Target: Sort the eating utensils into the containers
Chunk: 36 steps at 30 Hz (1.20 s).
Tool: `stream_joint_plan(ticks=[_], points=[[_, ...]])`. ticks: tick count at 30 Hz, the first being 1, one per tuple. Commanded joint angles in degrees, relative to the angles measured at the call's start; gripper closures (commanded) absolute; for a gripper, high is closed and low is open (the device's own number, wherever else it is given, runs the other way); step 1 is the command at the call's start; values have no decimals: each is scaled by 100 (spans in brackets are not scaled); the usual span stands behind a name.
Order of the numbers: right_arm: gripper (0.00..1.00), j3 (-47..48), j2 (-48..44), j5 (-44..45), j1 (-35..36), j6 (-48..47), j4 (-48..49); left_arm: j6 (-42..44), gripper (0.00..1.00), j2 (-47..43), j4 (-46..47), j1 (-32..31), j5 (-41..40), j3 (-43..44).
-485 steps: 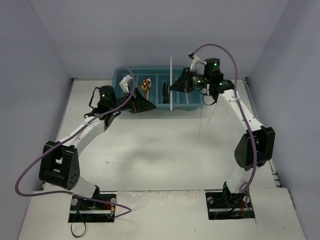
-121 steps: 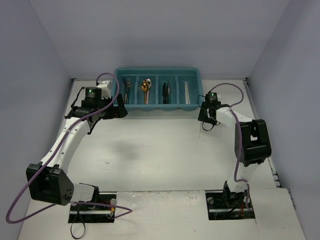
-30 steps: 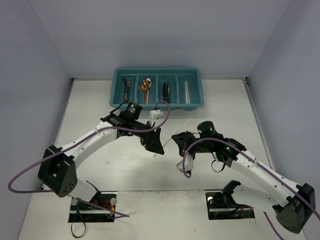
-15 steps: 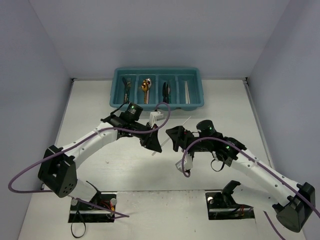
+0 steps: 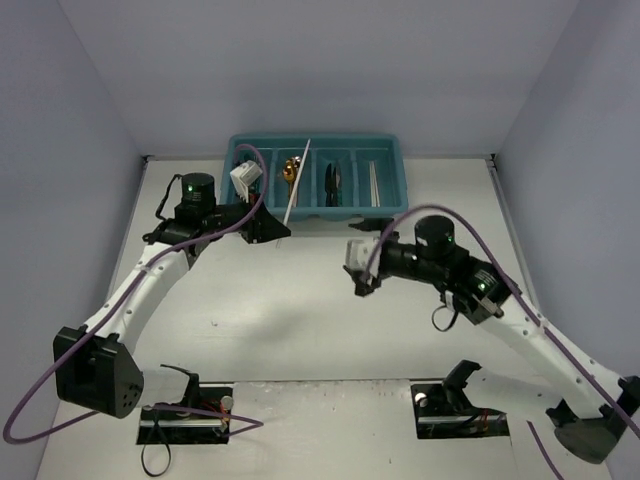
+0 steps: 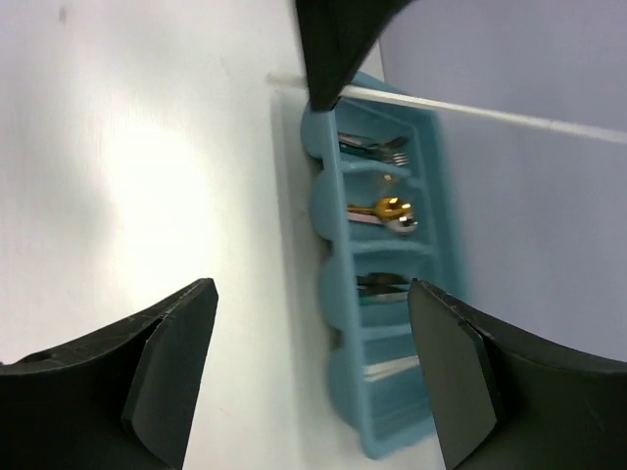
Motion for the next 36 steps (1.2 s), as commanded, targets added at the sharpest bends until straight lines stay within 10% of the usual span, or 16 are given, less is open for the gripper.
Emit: stream_joint_plan(ticks=[1, 12, 36], points=[[25, 858, 1163, -364, -390, 4061, 443, -1348, 100, -348, 2048, -18, 276, -441], [47, 1043, 2252, -1506, -1380, 9286, 3970, -2123, 100, -506, 2892, -40, 220, -676], [53, 1144, 3001, -1282, -962, 9926, 4892, -2331, 100, -505, 3043, -392, 118, -799]])
